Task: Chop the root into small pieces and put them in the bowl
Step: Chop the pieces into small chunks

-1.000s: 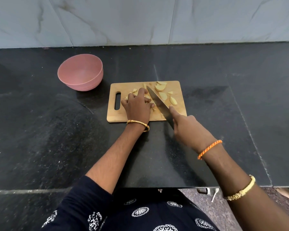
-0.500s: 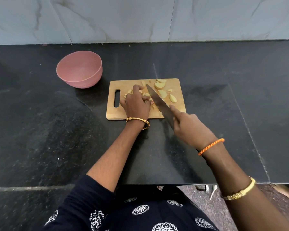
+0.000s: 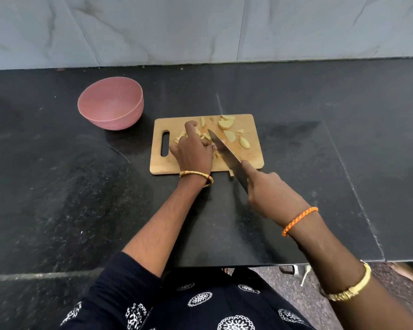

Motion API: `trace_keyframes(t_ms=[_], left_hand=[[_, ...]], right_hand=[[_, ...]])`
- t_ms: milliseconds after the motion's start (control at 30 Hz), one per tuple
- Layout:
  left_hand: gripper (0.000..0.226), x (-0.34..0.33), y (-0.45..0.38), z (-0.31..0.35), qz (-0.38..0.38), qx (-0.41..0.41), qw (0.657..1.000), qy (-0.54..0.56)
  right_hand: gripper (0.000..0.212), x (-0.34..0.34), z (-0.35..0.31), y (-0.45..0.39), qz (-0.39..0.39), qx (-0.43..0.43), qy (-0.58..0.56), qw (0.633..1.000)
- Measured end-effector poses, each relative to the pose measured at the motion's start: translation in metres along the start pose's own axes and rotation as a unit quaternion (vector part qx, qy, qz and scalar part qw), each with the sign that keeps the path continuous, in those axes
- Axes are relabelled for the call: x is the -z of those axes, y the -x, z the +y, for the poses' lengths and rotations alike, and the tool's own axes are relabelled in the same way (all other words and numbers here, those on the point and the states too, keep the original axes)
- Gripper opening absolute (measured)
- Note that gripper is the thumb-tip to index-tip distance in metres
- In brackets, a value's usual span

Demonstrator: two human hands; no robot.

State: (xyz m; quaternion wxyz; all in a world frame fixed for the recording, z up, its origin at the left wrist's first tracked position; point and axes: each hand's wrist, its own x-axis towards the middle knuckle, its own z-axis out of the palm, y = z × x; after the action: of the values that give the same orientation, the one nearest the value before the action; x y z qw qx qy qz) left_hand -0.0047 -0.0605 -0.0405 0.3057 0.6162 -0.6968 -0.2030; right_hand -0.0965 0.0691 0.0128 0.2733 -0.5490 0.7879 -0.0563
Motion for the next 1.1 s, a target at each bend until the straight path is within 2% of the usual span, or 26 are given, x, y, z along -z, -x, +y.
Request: trace_keyframes(t_ms=[100,200,267,367,467,533,767,833,933,1000,1100], left_hand=[[0.054,-0.001,0.001,0.001,-0.009,0.006,1.000,0.000],[0.045,-0.001,-0.003,0.002,-0.025,-0.013,1.000,0.010],[0.036,-0.002,-0.008,0.004,-0.048,-0.058,0.997,-0.013],[0.032,-0.008,-0.020,0.012,-0.097,-0.139,0.983,-0.070],[0.038,-0.014,-0.030,0.020,-0.158,-0.188,0.957,-0.156],[0.037,-0.017,-0.036,0.023,-0.189,-0.204,0.938,-0.205],[0.026,-0.014,-0.051,0.039,-0.220,-0.211,0.909,-0.284],[0.023,-0.011,-0.049,0.039,-0.209,-0.194,0.925,-0.251],[0.010,-0.004,-0.035,0.029,-0.119,-0.150,0.973,-0.126],[0.005,-0.002,-0.020,0.019,-0.091,-0.132,0.985,-0.067],[0.009,-0.005,-0.005,0.010,-0.090,-0.125,0.988,-0.021]], right_hand=[[0.049,0.001,0.005,0.012,0.003,-0.008,-0.008,1.000],[0.029,0.000,0.008,0.015,0.092,-0.017,-0.065,0.993],[0.019,0.002,0.011,0.008,0.143,-0.022,-0.095,0.985],[0.019,0.004,0.018,-0.005,0.151,-0.044,-0.123,0.980],[0.021,0.006,0.027,-0.011,0.152,-0.064,-0.147,0.975],[0.023,0.004,0.031,-0.011,0.152,-0.074,-0.167,0.971],[0.025,0.002,0.026,-0.014,0.141,-0.065,-0.198,0.968],[0.025,0.001,0.024,-0.017,0.139,-0.063,-0.202,0.967],[0.025,0.000,0.022,-0.021,0.141,-0.062,-0.207,0.966],[0.025,0.000,0.018,-0.024,0.147,-0.060,-0.212,0.964],[0.026,0.000,0.012,-0.028,0.144,-0.049,-0.217,0.964]])
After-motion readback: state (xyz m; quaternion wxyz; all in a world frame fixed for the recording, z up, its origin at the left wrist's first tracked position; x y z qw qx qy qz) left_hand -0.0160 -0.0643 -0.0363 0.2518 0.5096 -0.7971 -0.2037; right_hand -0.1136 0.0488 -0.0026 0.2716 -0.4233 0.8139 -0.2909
